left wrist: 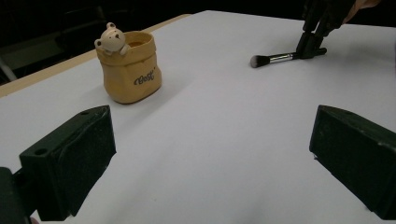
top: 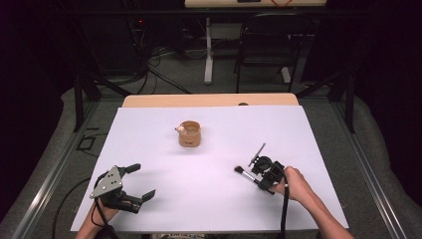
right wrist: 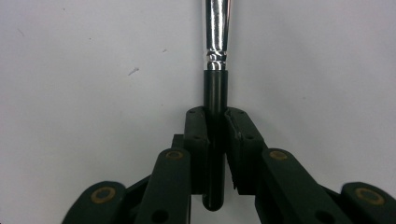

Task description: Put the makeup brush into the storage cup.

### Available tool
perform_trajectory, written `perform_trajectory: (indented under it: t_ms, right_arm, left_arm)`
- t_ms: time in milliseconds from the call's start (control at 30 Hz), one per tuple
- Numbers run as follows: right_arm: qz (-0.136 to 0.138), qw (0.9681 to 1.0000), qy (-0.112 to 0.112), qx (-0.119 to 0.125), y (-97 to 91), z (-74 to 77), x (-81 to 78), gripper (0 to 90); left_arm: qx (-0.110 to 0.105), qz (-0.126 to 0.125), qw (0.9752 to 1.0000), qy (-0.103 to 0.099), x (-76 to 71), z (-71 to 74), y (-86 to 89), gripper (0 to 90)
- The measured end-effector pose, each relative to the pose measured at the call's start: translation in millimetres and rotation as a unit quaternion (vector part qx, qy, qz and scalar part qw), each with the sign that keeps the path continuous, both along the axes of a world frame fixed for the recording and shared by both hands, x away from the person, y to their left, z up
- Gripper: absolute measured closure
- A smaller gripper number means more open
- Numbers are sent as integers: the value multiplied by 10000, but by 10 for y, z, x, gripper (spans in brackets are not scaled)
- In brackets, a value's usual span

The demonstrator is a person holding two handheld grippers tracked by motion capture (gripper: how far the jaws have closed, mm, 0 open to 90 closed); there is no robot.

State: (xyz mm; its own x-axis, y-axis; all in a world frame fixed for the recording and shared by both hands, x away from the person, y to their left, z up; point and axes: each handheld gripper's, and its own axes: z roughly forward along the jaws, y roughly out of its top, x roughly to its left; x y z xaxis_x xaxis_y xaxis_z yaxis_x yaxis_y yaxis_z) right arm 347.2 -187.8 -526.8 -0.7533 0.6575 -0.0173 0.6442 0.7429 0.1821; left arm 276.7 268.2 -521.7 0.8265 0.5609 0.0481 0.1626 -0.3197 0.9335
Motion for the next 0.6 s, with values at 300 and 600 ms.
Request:
perform_trajectory:
  t_ms: [300,600]
  right_arm:
    - [4,9999,67,143,-30,3,8,796]
    - [-138,9982,-166,555,-112,85,-32,796]
  left_arm:
    - [-2,-6,10000,-5,0,0,5,2]
    - [-11,-17,10000,3,1,-1,-1,2]
